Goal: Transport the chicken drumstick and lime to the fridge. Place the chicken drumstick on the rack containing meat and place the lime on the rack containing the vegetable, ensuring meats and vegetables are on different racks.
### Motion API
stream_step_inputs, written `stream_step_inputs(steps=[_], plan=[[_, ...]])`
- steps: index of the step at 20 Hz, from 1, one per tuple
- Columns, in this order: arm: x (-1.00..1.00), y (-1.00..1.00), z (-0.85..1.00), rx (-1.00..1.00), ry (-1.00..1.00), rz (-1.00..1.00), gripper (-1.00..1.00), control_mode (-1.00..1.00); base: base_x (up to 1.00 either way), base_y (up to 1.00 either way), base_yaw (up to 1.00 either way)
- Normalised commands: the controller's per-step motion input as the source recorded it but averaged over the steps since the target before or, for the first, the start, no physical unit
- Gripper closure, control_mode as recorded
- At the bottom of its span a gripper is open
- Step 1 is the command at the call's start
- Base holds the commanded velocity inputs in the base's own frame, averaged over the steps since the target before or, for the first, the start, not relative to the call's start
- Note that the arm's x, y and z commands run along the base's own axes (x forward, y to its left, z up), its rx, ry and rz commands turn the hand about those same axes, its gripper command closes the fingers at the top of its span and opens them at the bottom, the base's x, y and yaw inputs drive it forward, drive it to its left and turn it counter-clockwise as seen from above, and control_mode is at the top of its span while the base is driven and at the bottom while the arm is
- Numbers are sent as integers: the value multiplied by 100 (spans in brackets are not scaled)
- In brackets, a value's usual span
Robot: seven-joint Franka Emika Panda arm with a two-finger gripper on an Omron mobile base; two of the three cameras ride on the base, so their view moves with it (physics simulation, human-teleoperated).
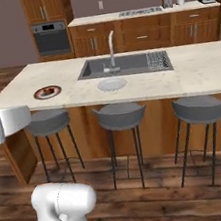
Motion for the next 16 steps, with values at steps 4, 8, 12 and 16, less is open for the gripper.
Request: stream_step_inputs(steps=[4, 8, 12, 16], plan=[[0, 0, 0, 0, 0, 0, -100, 100, 100, 100, -6], [0, 0, 0, 0, 0, 0, -100, 100, 100, 100, -5], [0, 0, 0, 0, 0, 0, -100, 100, 75, 91, 0], [0, 0, 0, 0, 0, 0, -100, 100, 96, 36, 0]])
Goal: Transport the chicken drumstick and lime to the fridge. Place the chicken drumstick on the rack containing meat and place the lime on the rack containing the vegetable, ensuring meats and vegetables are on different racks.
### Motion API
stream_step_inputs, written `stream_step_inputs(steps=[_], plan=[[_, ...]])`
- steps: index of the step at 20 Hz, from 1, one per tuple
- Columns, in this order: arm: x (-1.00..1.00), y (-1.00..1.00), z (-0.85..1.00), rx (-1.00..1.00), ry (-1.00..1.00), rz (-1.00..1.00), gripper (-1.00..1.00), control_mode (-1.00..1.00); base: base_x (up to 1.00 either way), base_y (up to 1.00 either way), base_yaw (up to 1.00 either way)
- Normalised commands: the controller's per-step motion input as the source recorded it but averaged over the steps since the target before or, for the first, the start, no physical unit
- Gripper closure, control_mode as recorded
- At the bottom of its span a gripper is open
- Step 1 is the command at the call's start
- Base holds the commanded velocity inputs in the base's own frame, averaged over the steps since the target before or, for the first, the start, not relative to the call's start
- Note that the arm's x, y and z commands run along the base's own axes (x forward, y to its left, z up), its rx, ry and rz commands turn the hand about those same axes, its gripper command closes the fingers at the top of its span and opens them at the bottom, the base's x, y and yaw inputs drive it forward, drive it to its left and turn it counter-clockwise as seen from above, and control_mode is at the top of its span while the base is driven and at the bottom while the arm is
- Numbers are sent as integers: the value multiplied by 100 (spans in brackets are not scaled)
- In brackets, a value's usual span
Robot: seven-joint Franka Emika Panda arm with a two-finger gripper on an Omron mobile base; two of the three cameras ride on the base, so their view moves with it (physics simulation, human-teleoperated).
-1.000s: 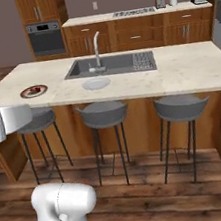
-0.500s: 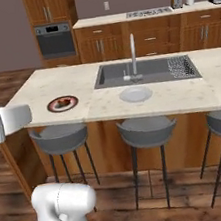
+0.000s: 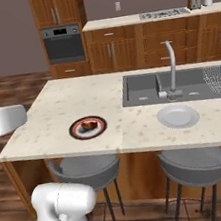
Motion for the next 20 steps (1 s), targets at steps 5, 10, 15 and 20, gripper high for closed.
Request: stream_step_inputs(steps=[5, 10, 15, 20], plan=[[0, 0, 0, 0, 0, 0, -100, 100, 100, -6, 0], [0, 0, 0, 0, 0, 0, -100, 100, 100, 0, 0], [0, 0, 0, 0, 0, 0, -100, 100, 100, 0, 0], [0, 0, 0, 0, 0, 0, -100, 100, 100, 0, 0]])
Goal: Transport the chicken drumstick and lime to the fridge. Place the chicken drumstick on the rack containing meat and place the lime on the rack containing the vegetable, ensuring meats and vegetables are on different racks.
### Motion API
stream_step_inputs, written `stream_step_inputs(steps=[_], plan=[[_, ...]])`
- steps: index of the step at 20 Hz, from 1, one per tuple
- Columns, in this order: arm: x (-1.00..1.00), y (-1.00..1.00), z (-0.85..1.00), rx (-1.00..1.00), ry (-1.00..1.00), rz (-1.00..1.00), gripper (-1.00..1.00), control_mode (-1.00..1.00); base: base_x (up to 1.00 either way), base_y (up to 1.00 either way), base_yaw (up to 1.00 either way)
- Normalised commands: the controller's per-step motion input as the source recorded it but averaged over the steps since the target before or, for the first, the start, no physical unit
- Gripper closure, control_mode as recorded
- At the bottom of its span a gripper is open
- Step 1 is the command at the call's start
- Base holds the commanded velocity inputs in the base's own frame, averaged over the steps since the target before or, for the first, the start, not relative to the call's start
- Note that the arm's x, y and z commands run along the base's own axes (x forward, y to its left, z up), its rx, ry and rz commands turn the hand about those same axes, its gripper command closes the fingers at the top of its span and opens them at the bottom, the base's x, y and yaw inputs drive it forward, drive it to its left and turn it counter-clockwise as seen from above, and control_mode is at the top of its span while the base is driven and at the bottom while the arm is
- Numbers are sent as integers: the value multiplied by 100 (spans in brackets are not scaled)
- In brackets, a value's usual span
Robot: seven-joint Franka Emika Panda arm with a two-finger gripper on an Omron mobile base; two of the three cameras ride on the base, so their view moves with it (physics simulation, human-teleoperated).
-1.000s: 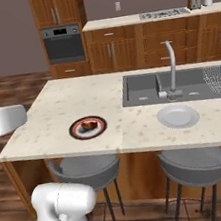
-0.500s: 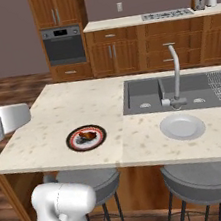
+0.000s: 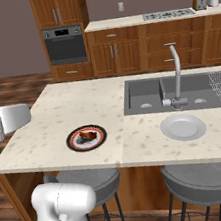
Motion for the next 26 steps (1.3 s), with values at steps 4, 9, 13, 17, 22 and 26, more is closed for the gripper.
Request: stream_step_inputs(steps=[4, 9, 13, 17, 22, 26], plan=[[68, 8, -34, -1, 20, 0, -100, -100, 25, 1, 0], [64, 5, -77, -3, 47, 0, -100, -100, 0, 0, 0], [48, 0, -65, 0, 58, -1, -100, -100, 0, 0, 0], [36, 0, -55, 1, 37, -5, -100, -100, 0, 0, 0], [15, 0, -43, 3, 11, -18, -100, -100, 0, 0, 0], [45, 3, -49, 0, 5, -41, -100, -100, 0, 0, 0]])
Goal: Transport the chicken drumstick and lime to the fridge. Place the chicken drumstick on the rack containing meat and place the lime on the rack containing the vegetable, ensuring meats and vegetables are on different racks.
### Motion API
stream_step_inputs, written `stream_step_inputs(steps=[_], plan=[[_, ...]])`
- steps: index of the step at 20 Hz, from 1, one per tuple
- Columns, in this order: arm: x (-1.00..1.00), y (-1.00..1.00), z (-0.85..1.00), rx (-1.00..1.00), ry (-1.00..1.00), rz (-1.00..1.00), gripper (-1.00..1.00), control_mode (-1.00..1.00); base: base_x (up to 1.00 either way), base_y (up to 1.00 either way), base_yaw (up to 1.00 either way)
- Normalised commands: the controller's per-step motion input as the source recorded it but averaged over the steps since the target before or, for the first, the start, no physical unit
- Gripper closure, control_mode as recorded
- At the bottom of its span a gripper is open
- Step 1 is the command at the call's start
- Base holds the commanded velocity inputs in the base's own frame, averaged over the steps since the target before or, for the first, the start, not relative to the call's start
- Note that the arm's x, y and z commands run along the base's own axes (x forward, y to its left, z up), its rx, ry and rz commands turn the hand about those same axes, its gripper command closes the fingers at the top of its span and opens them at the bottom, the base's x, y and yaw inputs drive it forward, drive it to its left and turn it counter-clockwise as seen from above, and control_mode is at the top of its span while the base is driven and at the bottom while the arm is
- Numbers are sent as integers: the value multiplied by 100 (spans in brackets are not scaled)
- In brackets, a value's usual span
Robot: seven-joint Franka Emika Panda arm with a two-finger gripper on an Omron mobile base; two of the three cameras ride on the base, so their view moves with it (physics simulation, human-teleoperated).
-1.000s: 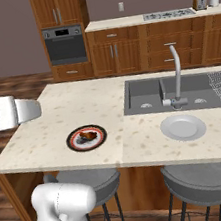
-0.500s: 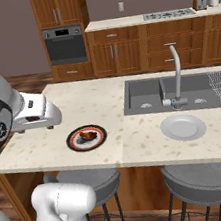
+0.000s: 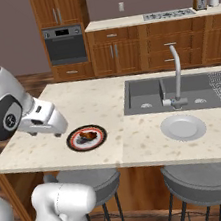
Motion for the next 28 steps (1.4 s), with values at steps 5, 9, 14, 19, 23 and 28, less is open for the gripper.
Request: stream_step_inputs(steps=[5, 9, 14, 19, 23, 28], plan=[[14, 0, -24, 4, 4, -39, -100, -100, 0, 0, 0], [0, 1, -22, 13, 1, -34, -100, -100, 0, 0, 0], [5, 13, -41, 12, 0, -23, -100, -100, 0, 0, 0], [50, 34, -33, 4, 0, -27, -100, -100, 0, 0, 0], [95, 13, -12, 5, 0, -13, -100, -100, 0, 0, 0], [83, 1, -21, 3, 0, 0, -100, -100, 0, 0, 0]])
